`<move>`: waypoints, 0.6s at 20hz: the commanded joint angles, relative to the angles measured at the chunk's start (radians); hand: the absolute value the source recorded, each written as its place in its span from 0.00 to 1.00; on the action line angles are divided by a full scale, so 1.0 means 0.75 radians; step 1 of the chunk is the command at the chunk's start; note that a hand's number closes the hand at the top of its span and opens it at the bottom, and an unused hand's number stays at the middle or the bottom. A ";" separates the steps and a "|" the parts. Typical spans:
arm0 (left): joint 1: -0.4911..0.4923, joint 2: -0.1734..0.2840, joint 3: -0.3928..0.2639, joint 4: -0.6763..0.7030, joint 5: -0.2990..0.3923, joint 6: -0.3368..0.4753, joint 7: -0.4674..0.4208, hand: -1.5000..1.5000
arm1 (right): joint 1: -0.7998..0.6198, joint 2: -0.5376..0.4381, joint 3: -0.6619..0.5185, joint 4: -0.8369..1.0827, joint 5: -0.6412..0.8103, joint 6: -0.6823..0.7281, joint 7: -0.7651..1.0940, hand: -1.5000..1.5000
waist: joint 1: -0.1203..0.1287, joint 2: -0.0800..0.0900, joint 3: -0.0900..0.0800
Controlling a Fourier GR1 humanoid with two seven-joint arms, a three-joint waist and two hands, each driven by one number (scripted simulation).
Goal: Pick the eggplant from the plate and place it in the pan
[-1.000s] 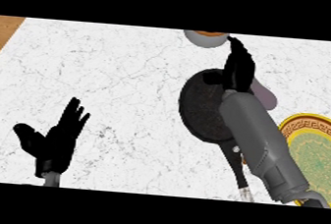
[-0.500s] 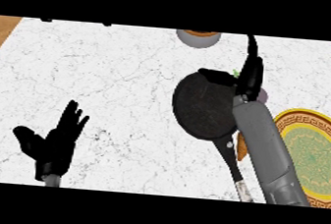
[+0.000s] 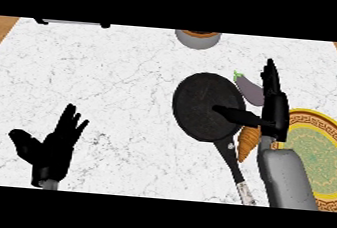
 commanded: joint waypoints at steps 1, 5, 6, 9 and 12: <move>0.027 -0.016 0.014 0.073 0.008 -0.037 -0.016 0.50 | 0.251 -0.024 0.078 -0.308 -0.011 0.077 0.039 0.00 | 0.009 0.008 -0.007; -0.061 0.000 0.049 0.086 -0.003 -0.016 0.050 0.50 | 0.496 0.037 0.212 -0.574 0.068 0.020 0.115 0.00 | 0.006 0.008 -0.007; -0.047 0.001 0.068 0.166 0.028 -0.095 -0.019 0.50 | 0.521 0.001 0.211 -0.664 0.062 0.044 0.188 0.00 | 0.004 0.008 -0.008; -0.006 -0.039 0.012 0.048 -0.041 0.002 0.041 0.50 | 0.669 0.018 0.294 -0.799 0.132 0.016 0.228 0.00 | 0.013 0.009 -0.007; -0.024 -0.026 0.063 0.143 -0.003 -0.104 -0.008 0.50 | 0.658 -0.007 0.257 -0.808 0.112 0.025 0.262 0.00 | 0.020 0.012 -0.007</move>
